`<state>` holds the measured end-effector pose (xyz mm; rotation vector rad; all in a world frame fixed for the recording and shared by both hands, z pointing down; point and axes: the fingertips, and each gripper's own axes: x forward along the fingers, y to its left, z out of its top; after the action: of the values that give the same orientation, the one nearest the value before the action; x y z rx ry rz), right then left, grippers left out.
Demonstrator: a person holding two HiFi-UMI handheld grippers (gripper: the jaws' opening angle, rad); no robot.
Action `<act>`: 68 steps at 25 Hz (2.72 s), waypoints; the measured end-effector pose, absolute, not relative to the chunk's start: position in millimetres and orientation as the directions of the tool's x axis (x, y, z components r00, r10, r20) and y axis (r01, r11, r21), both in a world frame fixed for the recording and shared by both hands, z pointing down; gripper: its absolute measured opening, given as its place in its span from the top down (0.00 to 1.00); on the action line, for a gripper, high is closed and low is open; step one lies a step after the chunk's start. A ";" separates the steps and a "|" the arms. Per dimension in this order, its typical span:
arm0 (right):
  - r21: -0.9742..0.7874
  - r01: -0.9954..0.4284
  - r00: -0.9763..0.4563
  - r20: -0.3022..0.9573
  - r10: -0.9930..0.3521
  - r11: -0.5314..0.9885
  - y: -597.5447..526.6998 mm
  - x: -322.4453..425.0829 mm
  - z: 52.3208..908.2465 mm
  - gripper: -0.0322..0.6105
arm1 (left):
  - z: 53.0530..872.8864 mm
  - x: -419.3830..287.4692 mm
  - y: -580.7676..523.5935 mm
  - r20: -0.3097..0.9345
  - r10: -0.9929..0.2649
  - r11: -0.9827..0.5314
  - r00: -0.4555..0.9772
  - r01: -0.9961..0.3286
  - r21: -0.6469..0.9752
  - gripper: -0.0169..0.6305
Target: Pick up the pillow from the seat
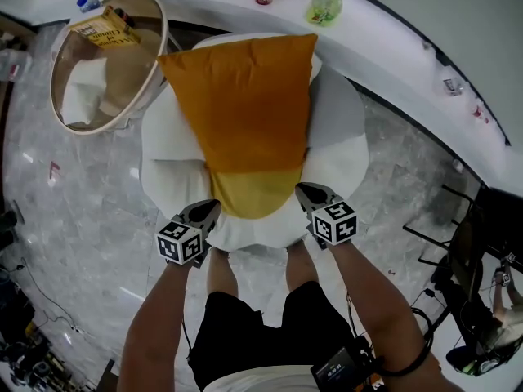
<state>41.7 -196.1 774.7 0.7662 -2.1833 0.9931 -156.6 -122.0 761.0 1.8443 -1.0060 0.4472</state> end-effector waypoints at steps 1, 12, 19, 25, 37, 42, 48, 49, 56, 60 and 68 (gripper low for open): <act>-0.438 -0.706 -0.645 0.723 -0.249 0.556 -202.7 40.2 775.1 0.93 | 763.6 -157.2 -125.0 0.671 -0.444 -0.209 0.594 -0.797 0.567 0.96; -0.382 -0.737 -0.600 0.749 -0.281 0.557 -274.6 45.6 794.4 0.93 | 786.2 -179.1 -199.9 0.664 -0.502 -0.191 0.554 -0.820 0.540 0.96; -0.387 -0.774 -0.585 0.740 -0.333 0.501 -308.6 42.9 813.3 0.93 | 805.2 -205.6 -227.9 0.694 -0.521 -0.182 0.497 -0.859 0.479 0.87; -0.381 -0.782 -0.579 0.735 -0.352 0.493 -334.7 34.4 824.6 0.65 | 823.9 -224.6 -253.8 0.712 -0.543 -0.174 0.445 -0.889 0.423 0.67; -0.399 -0.758 -0.628 0.661 -0.411 0.516 -385.1 20.1 822.2 0.50 | 828.4 -250.2 -319.7 0.714 -0.553 -0.220 0.429 -0.902 0.371 0.38; -0.387 -0.756 -0.628 0.658 -0.415 0.528 -405.0 24.1 820.9 0.48 | 837.0 -258.9 -328.6 0.721 -0.549 -0.218 0.422 -0.906 0.364 0.33; -0.418 -0.740 -0.646 0.660 -0.384 0.526 -410.7 18.0 827.3 0.48 | 850.1 -254.2 -334.4 0.730 -0.536 -0.193 0.424 -0.903 0.383 0.31; -0.423 -0.742 -0.645 0.662 -0.381 0.521 -411.3 17.4 828.1 0.49 | 851.1 -253.5 -335.5 0.733 -0.537 -0.186 0.418 -0.906 0.380 0.31; -0.422 -0.733 -0.643 0.686 -0.341 0.533 -409.7 10.3 832.6 0.65 | 850.3 -244.2 -336.8 0.733 -0.535 -0.205 0.420 -0.906 0.370 0.47; -0.390 -0.733 -0.629 0.701 -0.337 0.558 -409.0 10.2 833.5 0.70 | 848.5 -239.8 -334.8 0.726 -0.545 -0.208 0.419 -0.907 0.367 0.56; -0.392 -0.731 -0.635 0.691 -0.346 0.559 -398.7 13.9 828.4 0.73 | 837.7 -236.1 -319.5 0.710 -0.555 -0.221 0.434 -0.900 0.377 0.72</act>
<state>13.9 -398.7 828.4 0.8615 -2.2425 0.9167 -236.1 -319.5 837.7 1.9033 -1.2308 0.5562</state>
